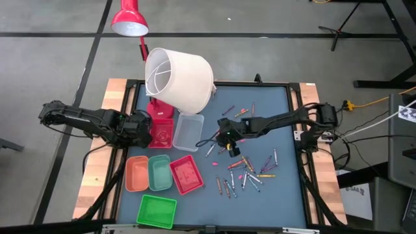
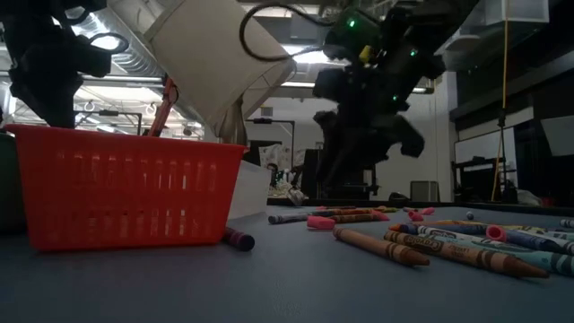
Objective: Sort crayons
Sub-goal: Put the blue crayon into the top red bin
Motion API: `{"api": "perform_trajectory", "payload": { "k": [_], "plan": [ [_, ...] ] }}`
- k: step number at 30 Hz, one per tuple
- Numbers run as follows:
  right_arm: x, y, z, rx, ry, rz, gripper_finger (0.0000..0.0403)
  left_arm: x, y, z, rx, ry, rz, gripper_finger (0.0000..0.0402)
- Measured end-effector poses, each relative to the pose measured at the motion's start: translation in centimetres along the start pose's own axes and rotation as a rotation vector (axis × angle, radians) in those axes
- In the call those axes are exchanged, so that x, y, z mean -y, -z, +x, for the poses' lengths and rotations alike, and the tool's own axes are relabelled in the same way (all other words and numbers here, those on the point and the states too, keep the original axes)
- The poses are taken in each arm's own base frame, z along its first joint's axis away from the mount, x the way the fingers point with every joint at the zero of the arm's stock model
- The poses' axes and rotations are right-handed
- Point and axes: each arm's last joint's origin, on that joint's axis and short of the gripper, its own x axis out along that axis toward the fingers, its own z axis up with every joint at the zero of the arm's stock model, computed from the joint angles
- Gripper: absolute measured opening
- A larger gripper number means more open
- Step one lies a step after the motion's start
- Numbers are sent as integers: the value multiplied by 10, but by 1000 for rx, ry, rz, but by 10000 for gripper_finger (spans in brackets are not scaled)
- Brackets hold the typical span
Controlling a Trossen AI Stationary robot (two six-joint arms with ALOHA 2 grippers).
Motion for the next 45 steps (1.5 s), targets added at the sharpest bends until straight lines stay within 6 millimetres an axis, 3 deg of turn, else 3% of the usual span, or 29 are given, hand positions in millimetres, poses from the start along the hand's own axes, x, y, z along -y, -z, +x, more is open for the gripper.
{"api": "perform_trajectory", "payload": {
  "k": [6,15,27,45],
  "plan": [
    [10,9,17,3,10,22,147,0,0,0,2,1,0,75],
    [27,20,20,62,-75,75,147,0,0,0,4,2,-1,75],
    [22,28,38,31,-123,57,147,1,0,0,6,5,-2,75],
    [20,32,38,-14,-136,116,146,6,-4,0,45,64,-27,75]
  ]
}}
